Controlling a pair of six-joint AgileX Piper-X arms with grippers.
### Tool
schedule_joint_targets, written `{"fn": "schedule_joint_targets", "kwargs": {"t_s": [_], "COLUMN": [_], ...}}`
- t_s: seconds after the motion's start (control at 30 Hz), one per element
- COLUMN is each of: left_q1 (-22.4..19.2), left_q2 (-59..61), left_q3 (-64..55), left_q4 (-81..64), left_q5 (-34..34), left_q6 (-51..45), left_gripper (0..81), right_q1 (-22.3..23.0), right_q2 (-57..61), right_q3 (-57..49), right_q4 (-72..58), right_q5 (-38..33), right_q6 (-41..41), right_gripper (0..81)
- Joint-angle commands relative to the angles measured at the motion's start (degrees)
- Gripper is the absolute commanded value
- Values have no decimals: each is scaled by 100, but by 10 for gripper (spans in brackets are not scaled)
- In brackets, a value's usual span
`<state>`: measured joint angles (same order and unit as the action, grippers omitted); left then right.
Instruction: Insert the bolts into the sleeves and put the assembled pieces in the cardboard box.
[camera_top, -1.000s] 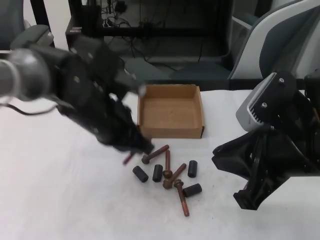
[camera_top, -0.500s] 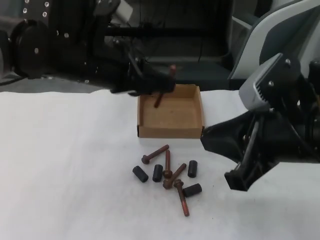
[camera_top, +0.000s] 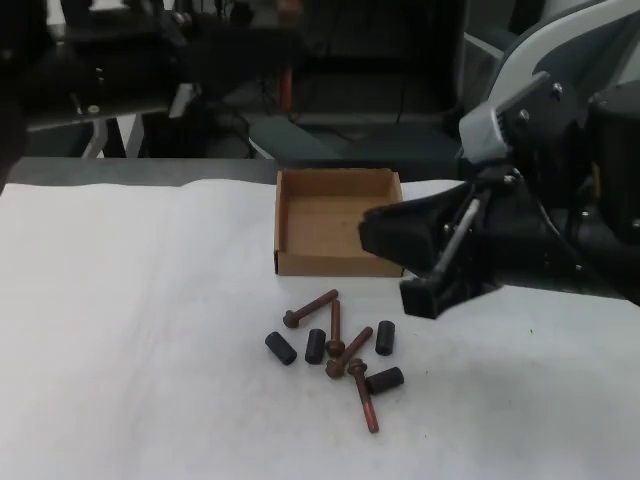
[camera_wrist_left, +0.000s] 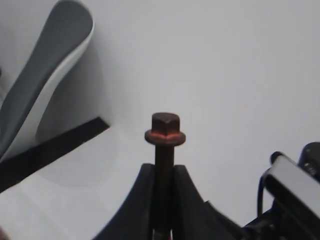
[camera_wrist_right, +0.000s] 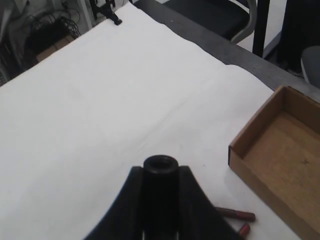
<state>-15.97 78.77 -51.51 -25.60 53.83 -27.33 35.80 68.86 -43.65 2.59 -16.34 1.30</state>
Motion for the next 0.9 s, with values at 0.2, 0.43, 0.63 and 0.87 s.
{"fn": "schedule_joint_targets", "kwargs": {"t_s": [0.2,0.43,0.63,0.87], "left_q1": [-307,-361,-538,-711], "left_q2": [-14,148,148,148], "left_q3": [898,919,919,919], "left_q4": [-2292,-2325,-2360,-2360], "left_q5": [-398,-451,-284,-16], "left_q6": [-1238,-1125,-1195,-1338], "left_gripper": [17,17,17,17], "right_q1": [-9,-9,-9,-9], "right_q2": [87,186,413,418], "right_q3": [-15,-15,-15,-25], "right_q4": [-614,-655,-967,-1219], "right_q5": [-302,-569,-674,-715], "right_q6": [223,223,223,223], "right_gripper": [6,6,6,6]}}
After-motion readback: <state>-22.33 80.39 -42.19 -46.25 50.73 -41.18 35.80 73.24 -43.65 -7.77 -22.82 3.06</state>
